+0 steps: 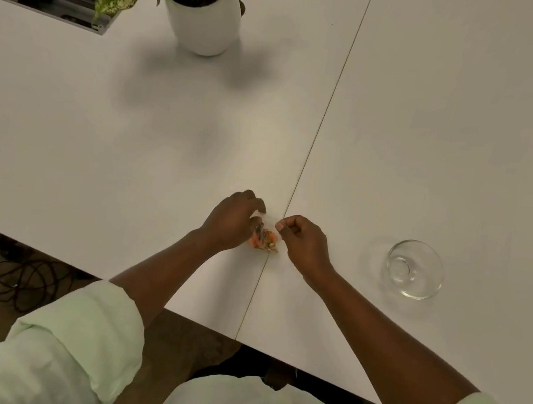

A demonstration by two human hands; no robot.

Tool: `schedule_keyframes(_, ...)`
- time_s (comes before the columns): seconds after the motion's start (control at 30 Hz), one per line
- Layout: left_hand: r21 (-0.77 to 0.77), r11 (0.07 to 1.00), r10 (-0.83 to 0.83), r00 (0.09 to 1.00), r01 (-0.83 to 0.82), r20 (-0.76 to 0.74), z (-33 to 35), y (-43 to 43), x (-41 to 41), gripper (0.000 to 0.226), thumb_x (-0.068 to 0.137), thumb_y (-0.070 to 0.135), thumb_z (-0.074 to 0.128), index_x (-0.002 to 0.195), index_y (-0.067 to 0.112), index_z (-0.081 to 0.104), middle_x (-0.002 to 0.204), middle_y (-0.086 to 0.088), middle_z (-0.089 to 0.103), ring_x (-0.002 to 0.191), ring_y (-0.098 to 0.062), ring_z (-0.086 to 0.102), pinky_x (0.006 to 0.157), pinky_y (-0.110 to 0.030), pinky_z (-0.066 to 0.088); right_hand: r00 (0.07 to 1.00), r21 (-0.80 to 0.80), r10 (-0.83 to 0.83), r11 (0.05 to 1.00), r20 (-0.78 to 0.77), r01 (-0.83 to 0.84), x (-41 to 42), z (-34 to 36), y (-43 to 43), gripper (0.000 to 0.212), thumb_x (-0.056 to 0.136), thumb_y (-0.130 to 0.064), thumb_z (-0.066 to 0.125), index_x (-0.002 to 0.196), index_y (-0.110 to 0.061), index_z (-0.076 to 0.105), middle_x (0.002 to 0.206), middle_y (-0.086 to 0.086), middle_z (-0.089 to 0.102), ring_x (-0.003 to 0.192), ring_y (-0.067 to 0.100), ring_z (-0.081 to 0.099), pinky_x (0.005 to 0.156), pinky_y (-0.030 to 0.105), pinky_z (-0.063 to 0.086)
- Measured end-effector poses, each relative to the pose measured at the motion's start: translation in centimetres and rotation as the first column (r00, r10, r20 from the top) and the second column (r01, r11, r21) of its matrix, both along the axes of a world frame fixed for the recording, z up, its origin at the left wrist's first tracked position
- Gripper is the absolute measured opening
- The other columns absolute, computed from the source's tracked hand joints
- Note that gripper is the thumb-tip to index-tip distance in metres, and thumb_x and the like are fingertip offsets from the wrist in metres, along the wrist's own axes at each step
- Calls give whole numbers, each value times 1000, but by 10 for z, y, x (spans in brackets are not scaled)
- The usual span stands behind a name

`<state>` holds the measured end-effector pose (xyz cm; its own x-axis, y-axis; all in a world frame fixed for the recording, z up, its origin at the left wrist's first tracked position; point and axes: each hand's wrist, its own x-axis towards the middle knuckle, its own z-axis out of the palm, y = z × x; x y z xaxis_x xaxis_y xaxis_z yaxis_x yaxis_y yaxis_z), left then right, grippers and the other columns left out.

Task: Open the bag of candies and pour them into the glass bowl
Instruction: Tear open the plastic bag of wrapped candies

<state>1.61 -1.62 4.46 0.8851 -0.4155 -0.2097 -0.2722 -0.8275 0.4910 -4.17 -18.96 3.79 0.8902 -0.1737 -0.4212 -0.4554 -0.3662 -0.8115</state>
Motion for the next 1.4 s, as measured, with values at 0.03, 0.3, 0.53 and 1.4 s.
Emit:
schedule_keyframes(0.03, 4, 999, -44, 999, 44, -3, 4, -1, 1, 19, 91, 14, 59, 106, 13, 70, 104, -4, 65, 96, -25, 60, 78, -40, 52, 999, -42, 38, 998, 33, -37, 0, 3, -4, 13, 95, -24, 64, 96, -13, 72, 88, -3, 73, 82, 11, 66, 77, 26, 53)
schedule_keyframes(0.3, -98, 994, -62, 997, 58, -37, 21, -30, -10, 15, 88, 4, 53, 87, 7, 68, 84, -3, 64, 75, -21, 57, 66, -38, 49, 947, -241, 214, 958, 238, -156, -2, 15, -43, 5, 92, -14, 63, 92, -11, 67, 91, 2, 67, 81, 12, 61, 71, 17, 43)
schedule_keyframes(0.53, -211, 883, 283, 834, -419, -474, 17, -66, -22, 13, 85, 3, 66, 76, 8, 72, 76, -2, 71, 64, -14, 62, 60, -26, 52, 973, -187, 33, 982, 229, 11, -9, 15, -67, 19, 93, -21, 66, 111, -20, 64, 103, -3, 66, 89, 10, 64, 73, 8, 43)
schedule_keyframes(1.4, -216, 778, 261, 617, -590, -743, 0, -110, -60, 5, 86, 0, 65, 82, -3, 65, 68, -15, 67, 56, -23, 62, 61, -34, 57, 940, 161, -196, 956, -279, 247, -51, 3, -71, 28, 89, -42, 69, 98, -16, 68, 91, 1, 76, 85, 19, 74, 74, 39, 63)
